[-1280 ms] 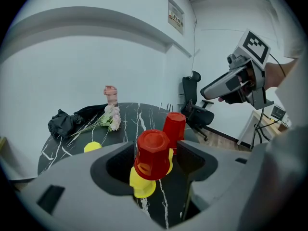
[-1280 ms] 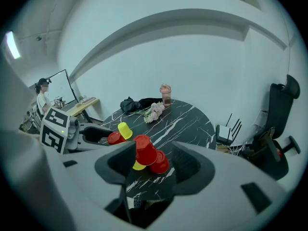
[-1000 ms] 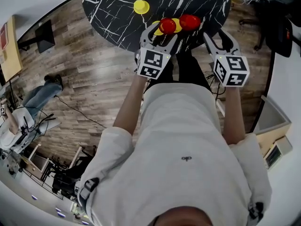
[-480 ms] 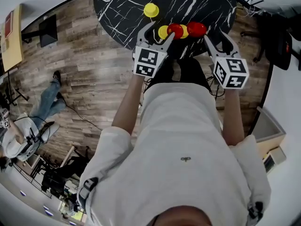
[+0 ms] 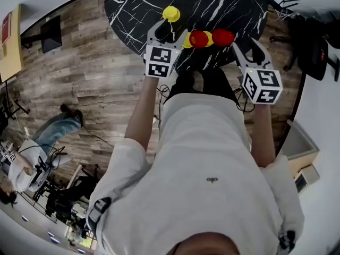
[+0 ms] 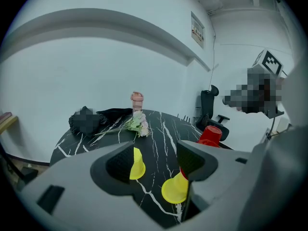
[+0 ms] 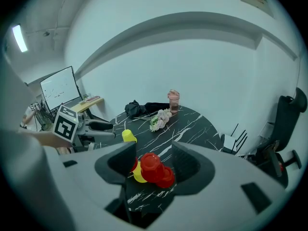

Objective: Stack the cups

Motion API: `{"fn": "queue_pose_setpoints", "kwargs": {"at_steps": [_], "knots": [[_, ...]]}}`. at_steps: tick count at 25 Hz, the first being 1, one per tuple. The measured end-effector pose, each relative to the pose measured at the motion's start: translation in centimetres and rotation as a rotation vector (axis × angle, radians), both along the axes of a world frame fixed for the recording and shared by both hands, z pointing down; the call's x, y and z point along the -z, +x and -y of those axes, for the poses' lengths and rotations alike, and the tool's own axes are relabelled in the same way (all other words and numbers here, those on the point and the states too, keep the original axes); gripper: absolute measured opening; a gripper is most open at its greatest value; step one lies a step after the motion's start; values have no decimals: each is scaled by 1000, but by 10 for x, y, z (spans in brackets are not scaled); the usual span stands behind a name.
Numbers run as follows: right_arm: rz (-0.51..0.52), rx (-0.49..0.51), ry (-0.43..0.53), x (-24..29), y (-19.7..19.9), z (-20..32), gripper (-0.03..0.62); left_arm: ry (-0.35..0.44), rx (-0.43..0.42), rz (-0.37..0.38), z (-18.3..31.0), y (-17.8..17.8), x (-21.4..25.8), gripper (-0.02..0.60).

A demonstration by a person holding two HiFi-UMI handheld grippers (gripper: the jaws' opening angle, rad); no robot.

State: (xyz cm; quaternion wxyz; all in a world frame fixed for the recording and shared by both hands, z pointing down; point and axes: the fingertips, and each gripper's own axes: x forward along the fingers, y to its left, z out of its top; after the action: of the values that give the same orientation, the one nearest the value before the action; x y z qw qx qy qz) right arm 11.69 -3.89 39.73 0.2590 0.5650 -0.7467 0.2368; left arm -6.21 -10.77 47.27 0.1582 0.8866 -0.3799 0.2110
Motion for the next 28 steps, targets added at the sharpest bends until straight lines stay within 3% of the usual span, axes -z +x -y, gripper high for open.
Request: {"fn": "queue_pose_setpoints", "kwargs": {"at_steps": [14,28], "knots": [[-41,-43,-46,-2,22,7,235,-51,18,73,49,-9,-51,265],[-58,-58,-80,-6,32,4,230,-105,16,161,62,-10,-94,265]]}}
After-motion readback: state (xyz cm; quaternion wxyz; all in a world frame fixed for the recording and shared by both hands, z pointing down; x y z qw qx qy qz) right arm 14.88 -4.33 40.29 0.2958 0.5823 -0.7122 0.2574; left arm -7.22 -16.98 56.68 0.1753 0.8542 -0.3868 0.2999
